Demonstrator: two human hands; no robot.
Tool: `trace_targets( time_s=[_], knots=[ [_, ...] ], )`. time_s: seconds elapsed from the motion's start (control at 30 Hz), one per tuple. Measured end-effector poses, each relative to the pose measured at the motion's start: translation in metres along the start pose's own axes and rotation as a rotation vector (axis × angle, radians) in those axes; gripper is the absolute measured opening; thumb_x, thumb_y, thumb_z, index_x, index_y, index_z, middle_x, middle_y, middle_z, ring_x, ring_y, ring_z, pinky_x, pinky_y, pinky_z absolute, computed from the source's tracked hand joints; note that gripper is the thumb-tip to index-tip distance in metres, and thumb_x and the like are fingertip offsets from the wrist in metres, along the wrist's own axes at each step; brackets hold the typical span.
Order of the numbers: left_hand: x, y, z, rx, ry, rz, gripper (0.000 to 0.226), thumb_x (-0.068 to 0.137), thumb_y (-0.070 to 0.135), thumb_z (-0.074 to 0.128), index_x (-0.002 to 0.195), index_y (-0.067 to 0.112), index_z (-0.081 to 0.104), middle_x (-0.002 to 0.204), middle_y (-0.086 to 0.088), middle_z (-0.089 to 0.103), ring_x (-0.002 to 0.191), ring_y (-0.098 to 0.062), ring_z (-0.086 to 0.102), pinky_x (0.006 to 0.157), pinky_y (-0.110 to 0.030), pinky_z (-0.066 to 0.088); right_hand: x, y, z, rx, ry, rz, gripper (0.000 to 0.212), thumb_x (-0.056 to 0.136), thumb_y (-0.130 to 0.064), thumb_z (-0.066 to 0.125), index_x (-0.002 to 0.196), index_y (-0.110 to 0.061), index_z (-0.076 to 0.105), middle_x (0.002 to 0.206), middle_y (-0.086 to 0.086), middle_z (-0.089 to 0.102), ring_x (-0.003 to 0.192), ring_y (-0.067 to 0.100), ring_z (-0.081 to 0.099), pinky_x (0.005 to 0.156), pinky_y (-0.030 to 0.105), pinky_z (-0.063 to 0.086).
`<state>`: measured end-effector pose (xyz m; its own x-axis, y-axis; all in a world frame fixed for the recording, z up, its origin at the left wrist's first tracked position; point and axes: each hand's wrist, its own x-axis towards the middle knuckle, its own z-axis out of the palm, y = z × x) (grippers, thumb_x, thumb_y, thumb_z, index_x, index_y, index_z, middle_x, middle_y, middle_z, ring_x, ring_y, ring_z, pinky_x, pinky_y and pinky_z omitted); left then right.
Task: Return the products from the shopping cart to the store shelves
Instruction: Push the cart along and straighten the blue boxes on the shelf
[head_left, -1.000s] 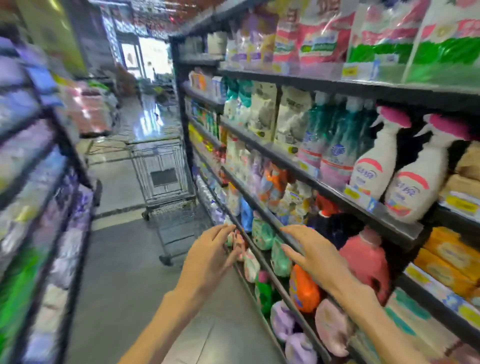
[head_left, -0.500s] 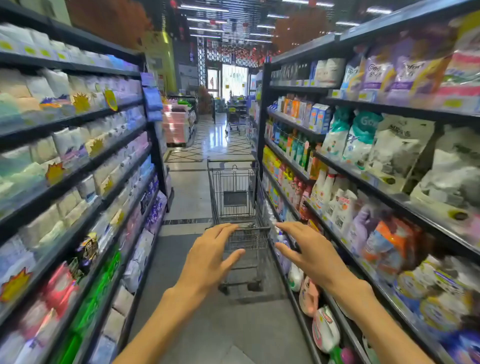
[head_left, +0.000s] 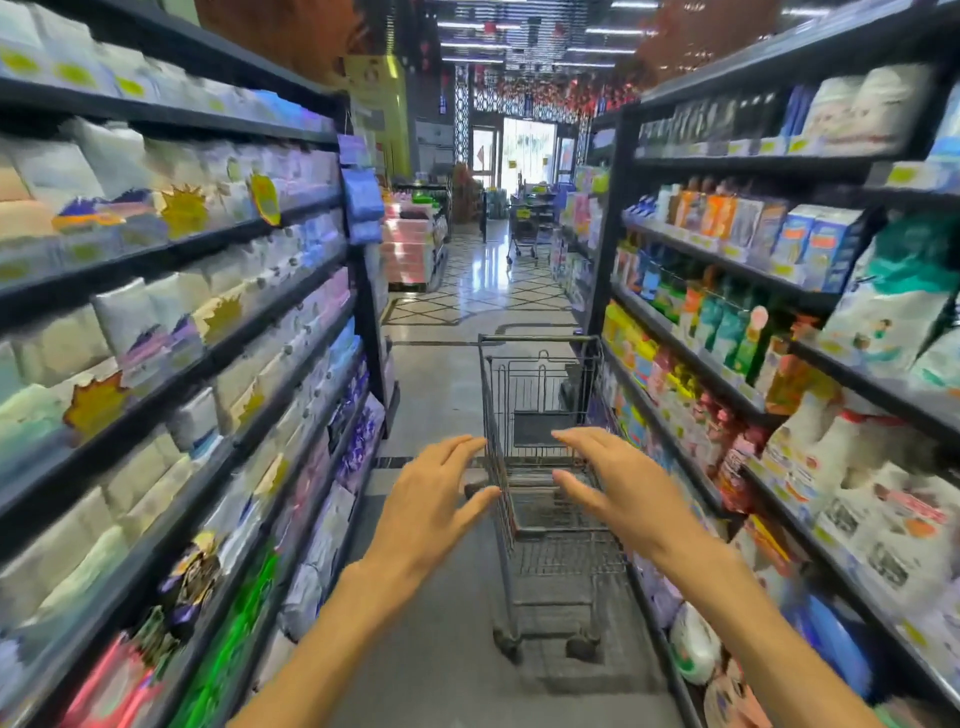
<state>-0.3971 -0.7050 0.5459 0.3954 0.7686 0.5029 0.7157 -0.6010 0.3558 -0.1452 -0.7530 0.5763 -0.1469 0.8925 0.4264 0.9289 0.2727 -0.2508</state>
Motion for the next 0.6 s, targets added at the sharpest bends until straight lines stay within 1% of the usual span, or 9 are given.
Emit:
trace_targets(
  time_s=[0.13, 0.23, 0.3, 0.4, 0.5, 0.6],
  knots=[
    [0.084, -0.045, 0.018, -0.001, -0.001, 0.005, 0.058, 0.094, 0.053, 0.057, 0.145, 0.026, 0.048, 0.143, 0.009, 0.053, 0.132, -0.011, 0.048, 0.11, -0.033, 0.042, 0.091, 0.031, 0.021, -0.025, 0.004, 0.005, 0.049, 0.095, -0.048, 0.056, 0.14, -0.029, 0.049, 0.135, -0.011, 0.057, 0.121, 0.011, 0.055, 0.097, 0.03, 0.048],
    [0.146, -0.074, 0.036, -0.012, -0.003, 0.024, 0.062, 0.094, 0.061, 0.048, 0.146, 0.027, 0.046, 0.145, 0.01, 0.051, 0.133, -0.012, 0.048, 0.109, -0.036, 0.045, 0.145, 0.057, 0.033, -0.028, 0.005, 0.025, 0.047, 0.095, -0.046, 0.058, 0.139, -0.029, 0.051, 0.135, -0.01, 0.058, 0.122, 0.012, 0.055, 0.097, 0.031, 0.049],
    [0.186, -0.09, 0.051, -0.031, -0.013, 0.054, 0.065, 0.093, 0.065, 0.043, 0.146, 0.028, 0.044, 0.145, 0.01, 0.051, 0.134, -0.012, 0.047, 0.109, -0.037, 0.045, 0.174, 0.077, 0.039, -0.058, 0.011, 0.052, 0.047, 0.095, -0.046, 0.057, 0.139, -0.031, 0.05, 0.135, -0.012, 0.056, 0.122, 0.01, 0.055, 0.095, 0.029, 0.05],
    [0.247, -0.105, 0.081, -0.077, -0.029, 0.114, 0.062, 0.094, 0.061, 0.049, 0.146, 0.028, 0.044, 0.145, 0.009, 0.051, 0.135, -0.012, 0.047, 0.11, -0.038, 0.044, 0.212, 0.112, 0.048, -0.11, 0.012, 0.111, 0.05, 0.097, -0.05, 0.053, 0.143, -0.033, 0.045, 0.139, -0.013, 0.053, 0.124, 0.009, 0.053, 0.095, 0.028, 0.049],
    [0.309, -0.112, 0.118, -0.114, -0.049, 0.188, 0.059, 0.095, 0.056, 0.055, 0.147, 0.029, 0.044, 0.146, 0.009, 0.051, 0.135, -0.013, 0.046, 0.109, -0.036, 0.045, 0.244, 0.153, 0.057, -0.131, 0.016, 0.183, 0.052, 0.097, -0.051, 0.053, 0.144, -0.031, 0.044, 0.14, -0.01, 0.053, 0.126, 0.012, 0.052, 0.097, 0.032, 0.049],
    [0.373, -0.113, 0.157, -0.163, -0.092, 0.298, 0.059, 0.095, 0.056, 0.054, 0.148, 0.031, 0.043, 0.147, 0.011, 0.049, 0.135, -0.012, 0.046, 0.107, -0.034, 0.045, 0.269, 0.194, 0.06, -0.166, 0.041, 0.291, 0.052, 0.097, -0.05, 0.053, 0.144, -0.031, 0.045, 0.142, -0.011, 0.052, 0.128, 0.012, 0.051, 0.099, 0.035, 0.048]
  ],
)
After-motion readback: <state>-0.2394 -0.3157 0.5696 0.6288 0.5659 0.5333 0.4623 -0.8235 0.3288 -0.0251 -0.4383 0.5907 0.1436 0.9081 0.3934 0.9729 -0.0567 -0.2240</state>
